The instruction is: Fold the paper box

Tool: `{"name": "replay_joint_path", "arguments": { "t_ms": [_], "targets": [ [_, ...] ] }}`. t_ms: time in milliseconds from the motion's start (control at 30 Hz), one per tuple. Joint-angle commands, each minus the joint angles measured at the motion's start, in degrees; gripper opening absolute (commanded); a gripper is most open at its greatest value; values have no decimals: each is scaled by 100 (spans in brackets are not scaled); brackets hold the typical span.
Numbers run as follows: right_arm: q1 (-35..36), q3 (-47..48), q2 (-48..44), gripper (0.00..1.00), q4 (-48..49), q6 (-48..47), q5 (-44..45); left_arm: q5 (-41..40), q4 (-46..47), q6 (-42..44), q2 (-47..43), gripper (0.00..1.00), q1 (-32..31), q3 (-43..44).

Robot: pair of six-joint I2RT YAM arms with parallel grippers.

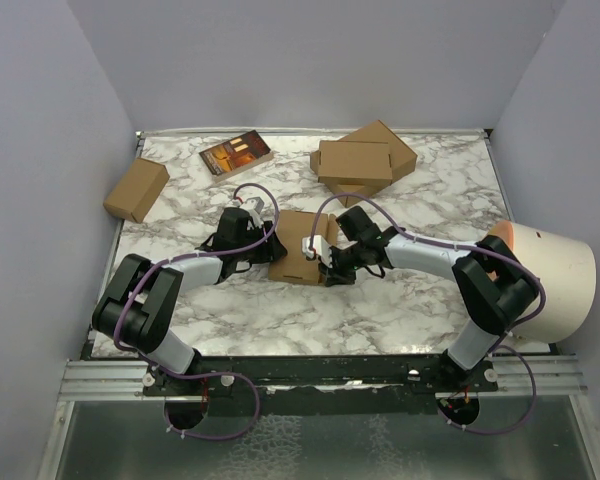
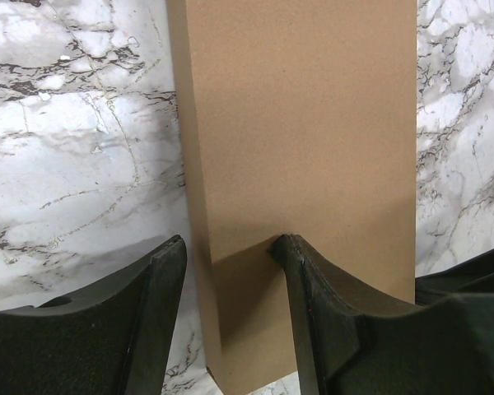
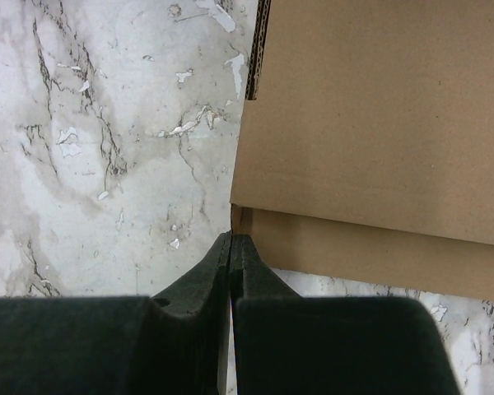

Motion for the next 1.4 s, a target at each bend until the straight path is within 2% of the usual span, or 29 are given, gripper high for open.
{"name": "replay_joint_path", "arguments": {
  "t_ms": [0, 433, 1367],
  "targets": [
    [9, 141, 65, 1, -2, 256, 180, -33, -397, 154, 72, 53, -46, 13],
    [0, 332, 181, 1, -12, 597, 247, -20, -403, 133, 74, 53, -46, 40],
    [117, 1065, 515, 1, -327, 1228, -172, 85, -295, 18, 153, 52, -81, 46]
  ]
}}
